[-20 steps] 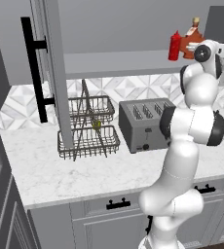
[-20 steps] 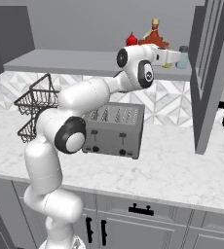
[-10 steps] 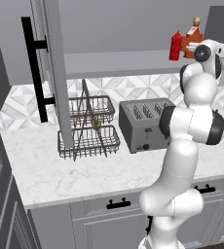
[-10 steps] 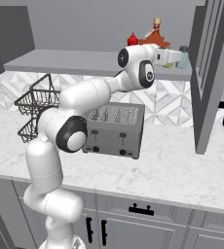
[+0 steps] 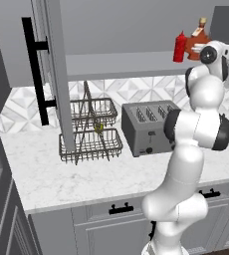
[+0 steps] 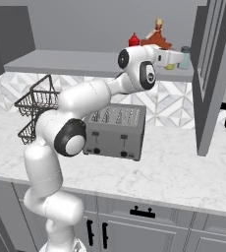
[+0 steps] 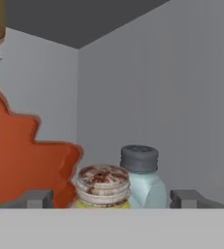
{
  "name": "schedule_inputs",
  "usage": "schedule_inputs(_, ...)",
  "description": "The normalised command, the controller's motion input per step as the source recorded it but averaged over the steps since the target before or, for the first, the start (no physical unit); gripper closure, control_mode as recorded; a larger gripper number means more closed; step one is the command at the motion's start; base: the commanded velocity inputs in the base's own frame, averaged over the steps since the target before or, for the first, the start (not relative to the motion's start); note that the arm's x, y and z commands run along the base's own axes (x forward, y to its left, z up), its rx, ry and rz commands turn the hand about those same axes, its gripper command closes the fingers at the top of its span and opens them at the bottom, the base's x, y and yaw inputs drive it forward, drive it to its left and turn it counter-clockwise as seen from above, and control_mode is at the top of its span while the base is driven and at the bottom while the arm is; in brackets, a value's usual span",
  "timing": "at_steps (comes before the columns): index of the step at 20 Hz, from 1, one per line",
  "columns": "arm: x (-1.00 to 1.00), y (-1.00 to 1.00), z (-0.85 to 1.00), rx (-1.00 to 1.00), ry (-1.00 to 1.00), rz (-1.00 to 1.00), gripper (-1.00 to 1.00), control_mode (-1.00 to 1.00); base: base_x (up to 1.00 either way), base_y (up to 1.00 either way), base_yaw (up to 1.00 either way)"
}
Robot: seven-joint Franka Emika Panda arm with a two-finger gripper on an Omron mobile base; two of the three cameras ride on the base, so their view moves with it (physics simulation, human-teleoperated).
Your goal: Put the shaker and condiment bottle from the counter next to their counterparts in the cabinet.
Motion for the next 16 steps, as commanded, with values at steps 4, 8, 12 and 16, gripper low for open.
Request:
schedule_inputs(4, -0.55, 0.00, 0.01, 0.00, -0.08, 0.00, -1.00, -1.00, 0.00, 0.00, 0.00)
schedule_inputs(8, -0.70, 0.00, 0.02, 0.00, -0.13, 0.01, -1.00, -1.00, 0.00, 0.00, 0.00)
schedule_inputs(12, -0.71, 0.29, 0.00, -0.02, -0.15, 0.09, -1.00, -1.00, 0.00, 0.00, 0.00)
schedule_inputs(16, -0.72, 0.47, 0.00, -0.07, -0.17, 0.12, -1.00, -1.00, 0.00, 0.00, 0.00)
